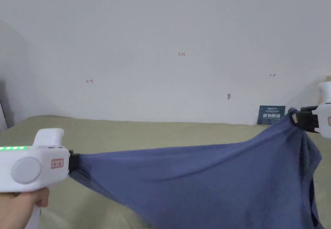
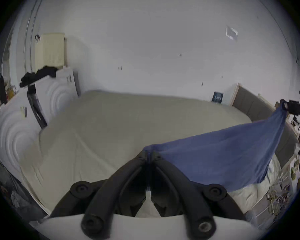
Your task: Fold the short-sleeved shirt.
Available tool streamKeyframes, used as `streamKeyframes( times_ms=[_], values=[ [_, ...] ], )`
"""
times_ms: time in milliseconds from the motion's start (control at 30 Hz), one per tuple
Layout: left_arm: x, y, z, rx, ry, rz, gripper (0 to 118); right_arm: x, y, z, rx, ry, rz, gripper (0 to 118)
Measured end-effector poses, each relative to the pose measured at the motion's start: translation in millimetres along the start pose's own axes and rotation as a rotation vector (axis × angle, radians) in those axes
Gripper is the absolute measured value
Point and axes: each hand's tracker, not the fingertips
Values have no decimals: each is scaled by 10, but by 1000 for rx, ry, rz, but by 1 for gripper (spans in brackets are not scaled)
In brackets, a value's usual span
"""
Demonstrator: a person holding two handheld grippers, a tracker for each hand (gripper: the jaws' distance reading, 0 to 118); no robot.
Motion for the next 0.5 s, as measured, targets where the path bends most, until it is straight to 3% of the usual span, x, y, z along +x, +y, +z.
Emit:
streamKeyframes(
  times_ms=[200, 500],
  values=[
    [233, 882, 221, 83, -7, 0, 1, 224, 493, 403, 110, -65, -63, 2],
    [498, 1798, 55, 116, 56, -52, 1, 400, 1009, 95, 131, -125, -107, 2]
  ],
)
